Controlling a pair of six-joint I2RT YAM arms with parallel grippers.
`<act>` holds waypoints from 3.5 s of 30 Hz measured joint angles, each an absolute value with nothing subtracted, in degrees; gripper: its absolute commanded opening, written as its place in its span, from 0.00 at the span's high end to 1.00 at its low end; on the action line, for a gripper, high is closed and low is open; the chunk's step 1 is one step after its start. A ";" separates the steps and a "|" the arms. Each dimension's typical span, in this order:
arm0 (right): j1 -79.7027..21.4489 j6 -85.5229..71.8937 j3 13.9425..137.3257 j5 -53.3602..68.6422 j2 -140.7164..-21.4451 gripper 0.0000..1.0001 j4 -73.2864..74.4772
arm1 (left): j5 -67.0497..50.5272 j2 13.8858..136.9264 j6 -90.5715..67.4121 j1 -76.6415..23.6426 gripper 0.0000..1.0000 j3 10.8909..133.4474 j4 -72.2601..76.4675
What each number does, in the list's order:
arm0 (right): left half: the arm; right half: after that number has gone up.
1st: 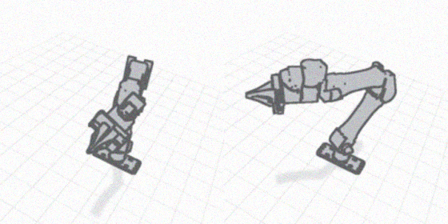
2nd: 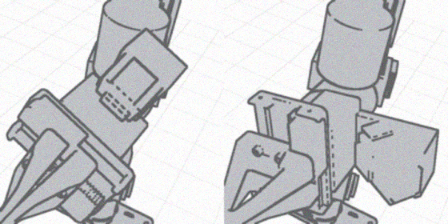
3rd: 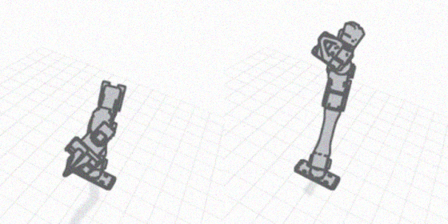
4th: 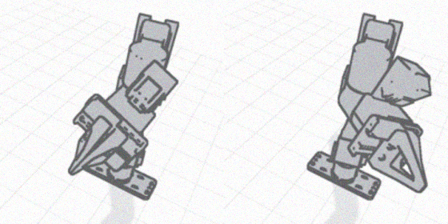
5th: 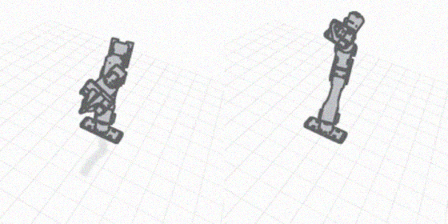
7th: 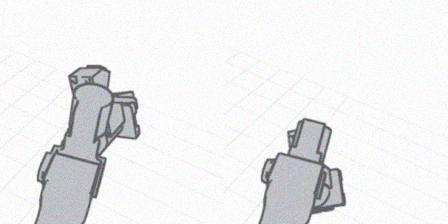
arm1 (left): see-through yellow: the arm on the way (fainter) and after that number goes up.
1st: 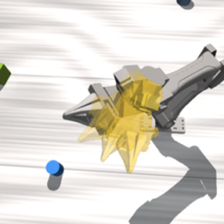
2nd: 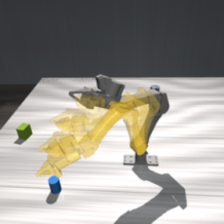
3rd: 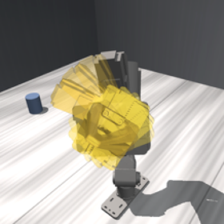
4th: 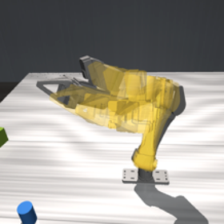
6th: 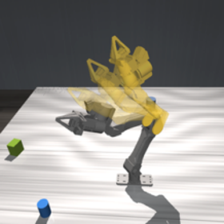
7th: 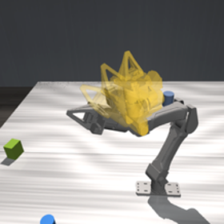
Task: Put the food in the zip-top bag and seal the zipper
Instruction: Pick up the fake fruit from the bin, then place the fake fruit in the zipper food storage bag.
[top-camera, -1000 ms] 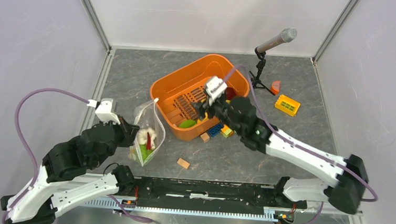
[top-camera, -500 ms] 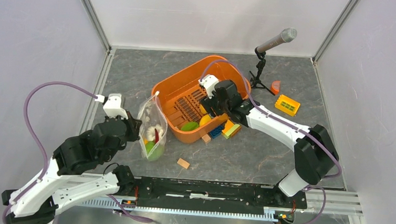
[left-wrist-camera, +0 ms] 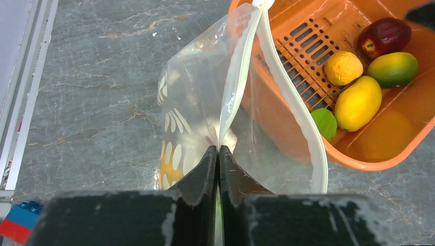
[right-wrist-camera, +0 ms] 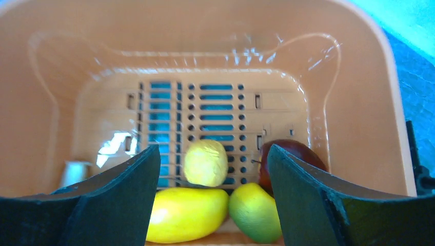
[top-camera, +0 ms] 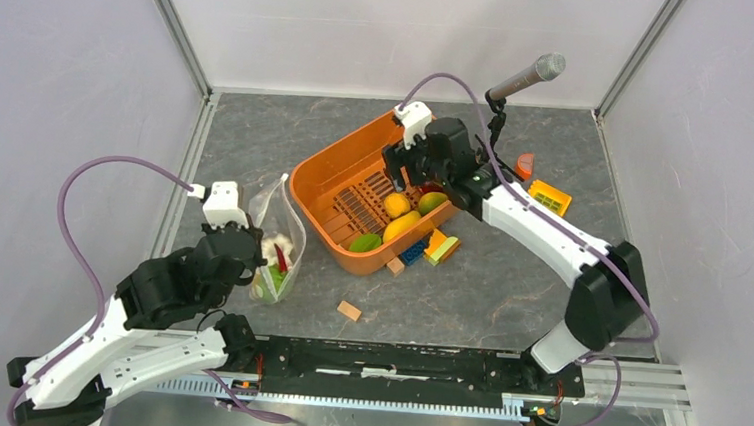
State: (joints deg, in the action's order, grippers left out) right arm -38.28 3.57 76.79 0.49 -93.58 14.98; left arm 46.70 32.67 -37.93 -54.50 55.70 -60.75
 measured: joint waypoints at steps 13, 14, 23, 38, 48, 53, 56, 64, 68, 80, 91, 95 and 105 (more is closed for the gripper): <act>-39.29 -21.26 49.23 -13.41 -66.32 0.18 6.52 | 42.28 29.76 -37.91 -54.50 0.91 52.03 -58.28; -39.27 -20.69 49.69 -12.71 -66.74 0.17 6.59 | 41.80 29.50 -37.91 -54.50 0.91 51.94 -58.02; -39.38 -6.09 90.87 -13.58 -96.33 0.08 22.68 | 38.46 28.82 -37.91 -54.50 0.91 50.98 -57.52; -35.70 0.25 102.78 -22.09 -120.66 0.04 43.18 | 37.58 29.28 -37.87 -54.50 0.90 50.98 -57.67; -34.89 -0.80 102.30 -21.91 -122.69 0.31 42.59 | 36.97 29.45 -37.85 -54.50 0.90 50.96 -57.67; -34.70 -0.89 102.30 -20.60 -122.67 0.50 40.16 | 36.91 29.30 -37.87 -54.50 0.90 50.92 -57.67; -34.52 -0.62 100.20 -17.65 -121.38 0.56 35.59 | 36.84 29.04 -37.87 -54.50 0.90 50.65 -57.60; -34.44 -1.56 86.00 -6.76 -107.48 0.60 21.78 | 35.09 28.71 -37.91 -54.50 0.90 48.99 -56.90; -34.44 -3.20 81.38 -0.21 -100.03 0.60 14.59 | 33.91 28.71 -38.06 -54.50 0.90 48.42 -56.42; -37.04 -13.02 59.64 20.91 -78.08 0.61 -5.87 | 31.35 28.73 -40.03 -54.50 0.89 48.36 -55.81; -56.60 -10.35 54.37 31.11 -72.64 0.65 -19.07 | 28.88 28.95 -41.12 -54.50 0.89 48.40 -55.64; -60.03 -9.41 53.15 32.62 -73.87 0.65 -23.16 | 27.18 28.84 -41.74 -54.50 0.89 48.99 -55.66; -61.52 -6.09 53.15 30.37 -78.56 0.62 -23.79 | 24.16 26.81 -42.59 -54.50 0.89 50.68 -56.05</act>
